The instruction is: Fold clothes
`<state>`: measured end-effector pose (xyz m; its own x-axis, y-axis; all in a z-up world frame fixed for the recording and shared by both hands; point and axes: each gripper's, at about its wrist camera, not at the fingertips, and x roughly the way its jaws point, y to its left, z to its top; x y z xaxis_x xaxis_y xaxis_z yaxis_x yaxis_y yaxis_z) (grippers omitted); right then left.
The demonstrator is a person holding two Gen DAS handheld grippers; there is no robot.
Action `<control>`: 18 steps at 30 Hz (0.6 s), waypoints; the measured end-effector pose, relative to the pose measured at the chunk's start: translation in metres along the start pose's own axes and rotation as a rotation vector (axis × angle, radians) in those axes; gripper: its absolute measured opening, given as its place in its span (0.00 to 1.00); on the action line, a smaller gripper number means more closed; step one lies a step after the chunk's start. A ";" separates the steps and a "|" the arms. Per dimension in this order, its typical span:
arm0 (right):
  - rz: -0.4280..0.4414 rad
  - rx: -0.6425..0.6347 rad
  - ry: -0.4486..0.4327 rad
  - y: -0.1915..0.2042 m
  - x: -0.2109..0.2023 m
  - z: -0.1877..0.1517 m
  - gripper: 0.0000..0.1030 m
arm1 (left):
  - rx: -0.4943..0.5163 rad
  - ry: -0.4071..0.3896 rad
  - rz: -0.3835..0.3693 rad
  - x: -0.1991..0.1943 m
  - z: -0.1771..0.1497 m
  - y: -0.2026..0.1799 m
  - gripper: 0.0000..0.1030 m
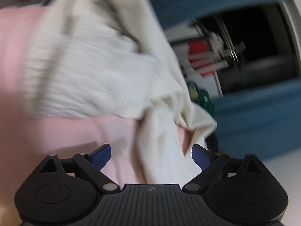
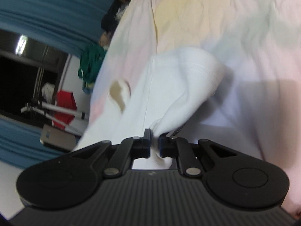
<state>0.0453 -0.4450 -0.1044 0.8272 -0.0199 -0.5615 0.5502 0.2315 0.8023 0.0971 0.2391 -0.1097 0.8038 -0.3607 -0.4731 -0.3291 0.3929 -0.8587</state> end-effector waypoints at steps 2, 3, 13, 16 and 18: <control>0.016 0.047 -0.005 -0.002 0.001 0.016 0.10 | -0.094 -0.045 -0.005 -0.007 0.010 0.014 0.91; 0.019 0.047 -0.014 -0.002 0.001 0.022 0.10 | -0.130 -0.065 -0.001 -0.007 0.014 0.019 0.91; 0.040 0.168 -0.033 -0.033 0.027 0.044 0.09 | -0.398 -0.126 0.031 0.001 0.041 0.055 0.59; 0.062 0.240 -0.072 -0.050 0.026 0.055 0.09 | -0.415 -0.109 0.057 -0.003 0.047 0.059 0.38; 0.057 0.228 -0.095 -0.052 0.023 0.060 0.07 | -0.378 -0.097 0.066 -0.010 0.054 0.053 0.30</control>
<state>0.0425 -0.5158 -0.1475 0.8588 -0.1065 -0.5012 0.5050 0.0100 0.8631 0.0979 0.3096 -0.1400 0.8121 -0.2561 -0.5243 -0.5263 0.0665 -0.8477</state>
